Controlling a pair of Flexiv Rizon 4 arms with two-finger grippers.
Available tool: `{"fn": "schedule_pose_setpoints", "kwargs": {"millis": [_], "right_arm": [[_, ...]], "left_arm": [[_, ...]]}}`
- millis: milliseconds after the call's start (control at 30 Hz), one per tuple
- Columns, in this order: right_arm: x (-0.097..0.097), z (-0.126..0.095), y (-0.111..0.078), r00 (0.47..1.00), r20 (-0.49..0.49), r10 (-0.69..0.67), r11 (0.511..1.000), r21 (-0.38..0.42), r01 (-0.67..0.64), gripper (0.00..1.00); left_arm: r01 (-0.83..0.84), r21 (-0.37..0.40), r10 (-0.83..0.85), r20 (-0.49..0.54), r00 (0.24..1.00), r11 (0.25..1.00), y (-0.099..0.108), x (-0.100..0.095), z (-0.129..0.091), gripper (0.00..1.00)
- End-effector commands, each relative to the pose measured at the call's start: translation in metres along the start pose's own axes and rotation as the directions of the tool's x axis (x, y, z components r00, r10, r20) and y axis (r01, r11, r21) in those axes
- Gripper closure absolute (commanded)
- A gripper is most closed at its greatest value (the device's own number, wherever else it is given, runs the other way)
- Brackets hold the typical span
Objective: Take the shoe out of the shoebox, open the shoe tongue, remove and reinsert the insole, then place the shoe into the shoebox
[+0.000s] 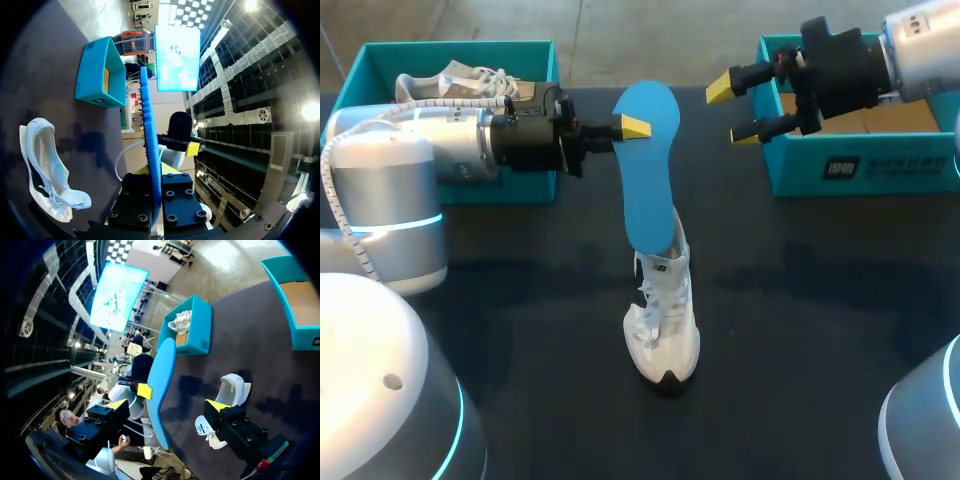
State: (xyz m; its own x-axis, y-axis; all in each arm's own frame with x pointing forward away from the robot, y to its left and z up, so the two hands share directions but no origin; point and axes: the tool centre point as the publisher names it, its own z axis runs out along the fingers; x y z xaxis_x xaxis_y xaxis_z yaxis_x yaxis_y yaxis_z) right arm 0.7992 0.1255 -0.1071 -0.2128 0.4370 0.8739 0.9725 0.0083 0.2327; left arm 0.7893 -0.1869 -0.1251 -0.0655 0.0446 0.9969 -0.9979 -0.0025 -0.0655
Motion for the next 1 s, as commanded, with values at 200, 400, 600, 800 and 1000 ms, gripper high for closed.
{"fn": "schedule_pose_setpoints", "kwargs": {"millis": [200, 400, 600, 800, 1000], "right_arm": [[-0.0084, 0.0028, 0.0024, 1.0, -0.001, -0.01, 1.0, 0.006, 0.01, 0.0], [-0.0091, 0.0036, 0.0032, 0.997, -0.078, -0.026, 0.999, -0.027, 0.024, 0.0], [-0.0078, 0.0064, 0.001, 0.995, -0.1, -0.021, 1.0, -0.003, 0.021, 0.0], [-0.0078, 0.0064, 0.001, 0.995, -0.1, -0.021, 1.0, -0.003, 0.021, 0.0], [-0.0078, 0.0064, 0.001, 0.995, -0.1, -0.021, 1.0, -0.003, 0.021, 0.0]], "left_arm": [[0.0, 0.001, 0.0, 0.002, 1.0, 1.0, 0.001, 0.0001, -0.0006, 1.0], [0.0, 0.001, 0.0, 0.002, 1.0, 1.0, 0.001, 0.0001, -0.0006, 1.0], [0.0, 0.001, 0.0, 0.002, 1.0, 1.0, 0.001, 0.0001, -0.0006, 1.0], [0.0, 0.001, 0.0, 0.002, 1.0, 1.0, 0.001, 0.0001, -0.0006, 1.0], [0.0, 0.001, 0.0, 0.002, 1.0, 1.0, 0.001, 0.0001, -0.0006, 1.0]]}}
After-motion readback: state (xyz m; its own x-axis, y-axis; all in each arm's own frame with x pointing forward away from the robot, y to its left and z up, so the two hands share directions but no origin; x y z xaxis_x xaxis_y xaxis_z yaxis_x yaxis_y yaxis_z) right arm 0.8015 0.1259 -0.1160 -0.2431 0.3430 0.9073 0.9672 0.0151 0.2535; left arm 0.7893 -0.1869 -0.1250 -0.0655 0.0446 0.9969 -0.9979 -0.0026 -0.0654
